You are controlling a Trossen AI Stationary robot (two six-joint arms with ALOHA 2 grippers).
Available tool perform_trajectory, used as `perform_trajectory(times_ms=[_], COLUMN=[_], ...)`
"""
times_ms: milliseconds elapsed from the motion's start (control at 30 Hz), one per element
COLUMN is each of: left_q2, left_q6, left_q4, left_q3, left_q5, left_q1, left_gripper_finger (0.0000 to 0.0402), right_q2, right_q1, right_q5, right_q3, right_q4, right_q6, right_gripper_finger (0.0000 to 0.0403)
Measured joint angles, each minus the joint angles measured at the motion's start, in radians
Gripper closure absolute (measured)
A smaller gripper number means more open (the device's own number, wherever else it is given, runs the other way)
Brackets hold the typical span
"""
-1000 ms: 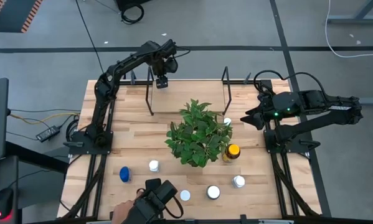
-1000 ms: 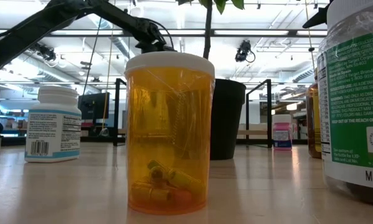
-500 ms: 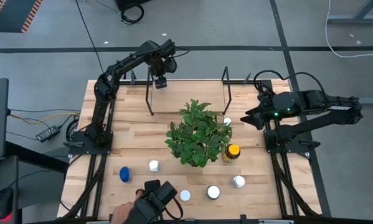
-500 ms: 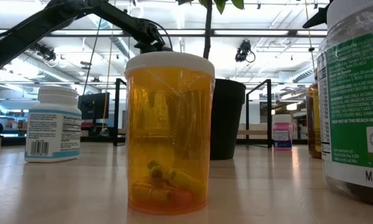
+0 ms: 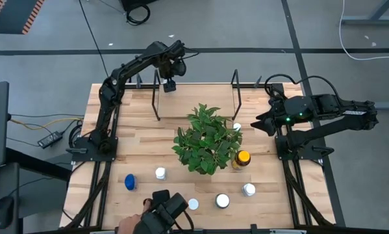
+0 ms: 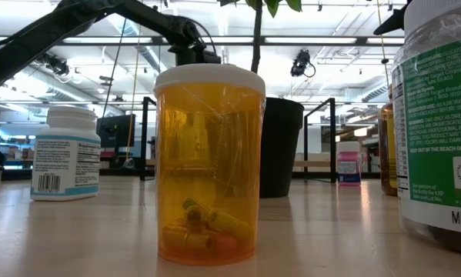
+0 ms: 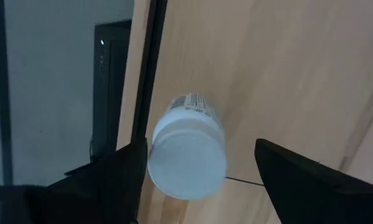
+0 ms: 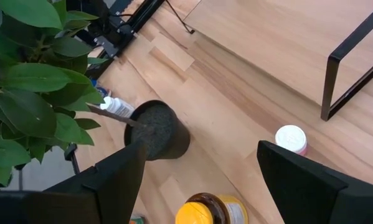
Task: Pick and place medicine bottles onto shelf by color
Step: Put the white pill bottle on the shelf, then put the left white blue pill bottle on the shelf
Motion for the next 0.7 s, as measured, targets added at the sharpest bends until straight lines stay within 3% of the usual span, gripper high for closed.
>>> perform_trajectory(times_ms=[367, 700], left_q2=[-0.005, -0.276], left_q6=[-0.189, -0.376], left_q4=[-0.196, -0.192], left_q3=[0.209, 0.011], left_q5=[-0.021, 0.004], left_q1=[-0.081, -0.226], left_gripper_finger=[0.0088, 0.0094], right_q2=[0.000, 0.000], right_q1=[0.000, 0.000], right_q5=[0.000, -0.029], right_q3=[0.000, 0.000], right_q4=[0.000, -0.001], right_q6=[-0.035, -0.054], right_gripper_finger=[0.0087, 0.0087])
